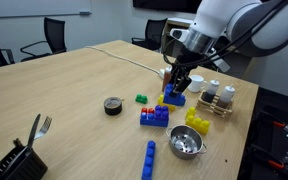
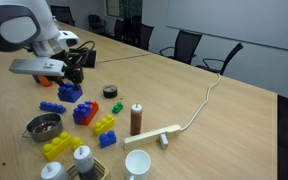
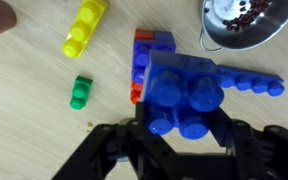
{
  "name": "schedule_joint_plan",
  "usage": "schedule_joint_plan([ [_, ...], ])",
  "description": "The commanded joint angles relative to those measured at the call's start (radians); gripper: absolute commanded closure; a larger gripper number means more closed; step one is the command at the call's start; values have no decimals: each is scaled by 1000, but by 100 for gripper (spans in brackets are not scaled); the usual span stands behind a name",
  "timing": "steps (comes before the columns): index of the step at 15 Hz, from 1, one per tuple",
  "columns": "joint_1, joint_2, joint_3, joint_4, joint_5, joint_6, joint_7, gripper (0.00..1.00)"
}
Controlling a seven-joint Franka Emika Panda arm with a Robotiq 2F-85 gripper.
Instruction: Pick up the blue block from the other blocks and put it on the table.
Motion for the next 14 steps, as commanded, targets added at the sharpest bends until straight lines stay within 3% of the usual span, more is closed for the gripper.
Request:
schedule_joint_plan([
  [1,8,-107,58,-106,100,-11,-114,62],
  [4,56,-155,97,-139,228,-40,-256,62],
  [7,109,-206,95,-155,364,-91,-390,62],
  [8,119,-155,84,-135,298,-46,-299,37],
  [13,132,-185,73,-146,331,-73,-349,37],
  [14,132,-185,73,-146,331,-73,-349,62],
])
